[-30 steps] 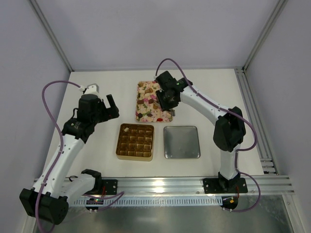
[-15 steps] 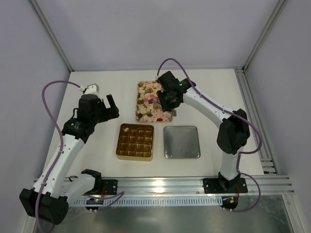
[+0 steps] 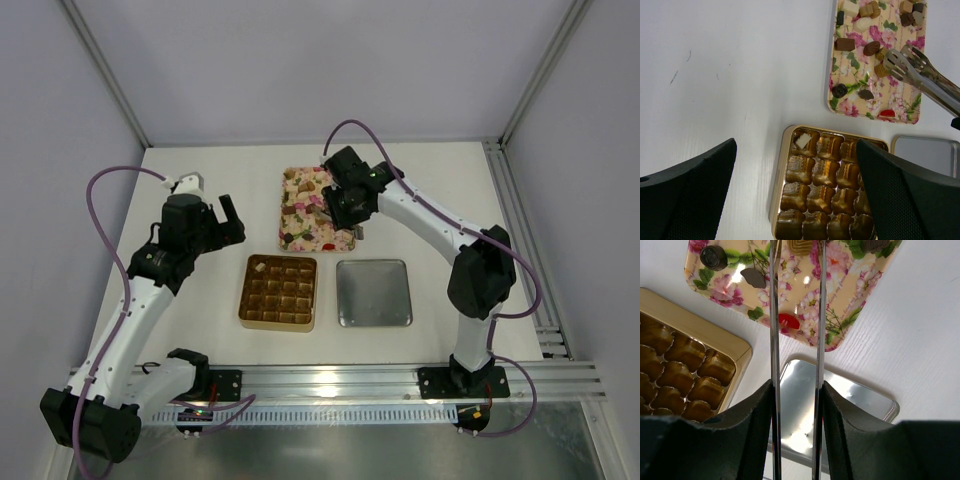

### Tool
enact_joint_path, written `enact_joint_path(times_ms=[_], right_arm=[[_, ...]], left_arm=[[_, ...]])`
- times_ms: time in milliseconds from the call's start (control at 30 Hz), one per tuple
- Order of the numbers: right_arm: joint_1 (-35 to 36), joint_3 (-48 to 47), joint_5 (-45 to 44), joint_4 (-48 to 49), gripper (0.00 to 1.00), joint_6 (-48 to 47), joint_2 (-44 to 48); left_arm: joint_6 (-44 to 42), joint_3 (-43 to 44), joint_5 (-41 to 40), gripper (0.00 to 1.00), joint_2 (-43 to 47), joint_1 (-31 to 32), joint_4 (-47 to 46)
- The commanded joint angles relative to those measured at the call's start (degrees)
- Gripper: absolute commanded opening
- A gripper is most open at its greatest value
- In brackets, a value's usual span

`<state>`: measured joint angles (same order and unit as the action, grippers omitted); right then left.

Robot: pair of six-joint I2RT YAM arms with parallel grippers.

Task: Pack the chocolate

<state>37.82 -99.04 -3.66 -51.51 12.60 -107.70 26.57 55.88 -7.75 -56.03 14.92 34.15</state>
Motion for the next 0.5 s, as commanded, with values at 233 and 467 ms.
enact_joint_path(times_ms=[233, 467], right_arm=[[0.7, 2.9, 0.1, 1.6, 0.44, 0.9, 2.9], [0.8, 2.5, 0.9, 2.2, 0.44, 0.9, 2.0]], left_arm=[[0.0, 0.0, -0.4, 1.0, 0.3, -0.1, -0.8], [0.0, 0.1, -0.5, 1.0, 0.4, -0.1, -0.7]])
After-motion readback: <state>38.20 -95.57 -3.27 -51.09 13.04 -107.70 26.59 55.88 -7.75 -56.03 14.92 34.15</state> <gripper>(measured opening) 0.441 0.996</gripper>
